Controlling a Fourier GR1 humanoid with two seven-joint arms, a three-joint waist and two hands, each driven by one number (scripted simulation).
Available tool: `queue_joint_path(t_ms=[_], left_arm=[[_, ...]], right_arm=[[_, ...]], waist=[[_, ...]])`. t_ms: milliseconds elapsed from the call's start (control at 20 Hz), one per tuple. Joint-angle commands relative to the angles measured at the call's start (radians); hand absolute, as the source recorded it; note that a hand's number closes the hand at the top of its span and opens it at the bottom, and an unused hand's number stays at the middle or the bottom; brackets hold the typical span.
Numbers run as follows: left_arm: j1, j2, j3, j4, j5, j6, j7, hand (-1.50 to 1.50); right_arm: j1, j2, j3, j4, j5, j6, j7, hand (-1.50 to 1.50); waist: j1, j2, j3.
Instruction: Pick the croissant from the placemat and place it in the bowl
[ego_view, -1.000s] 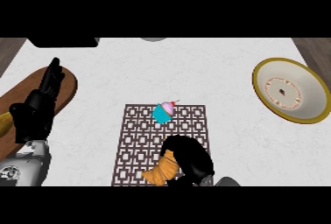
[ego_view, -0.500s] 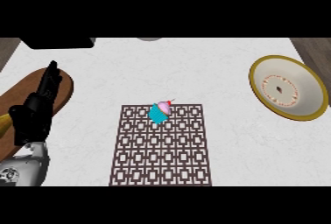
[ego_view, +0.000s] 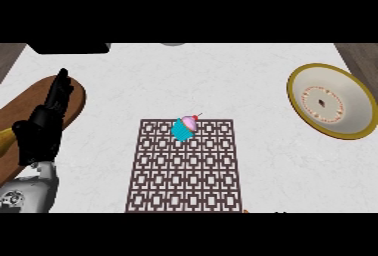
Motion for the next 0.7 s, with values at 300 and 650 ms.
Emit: queue_joint_path(t_ms=[300, 650], left_arm=[[0.038, 0.006, 0.006, -0.037, 0.012, -0.031, -0.026, 0.00], [-0.061, 0.016, 0.017, 0.039, 0.004, -0.042, 0.002, 0.00]], right_arm=[[-0.138, -0.004, -0.482, 0.100, -0.435, 0.038, -0.046, 1.50], [-0.397, 0.019, -0.702, 0.506, -0.579, 0.058, -0.211, 1.50]], waist=[[0.027, 0.005, 0.001], [0.029, 0.008, 0.001]])
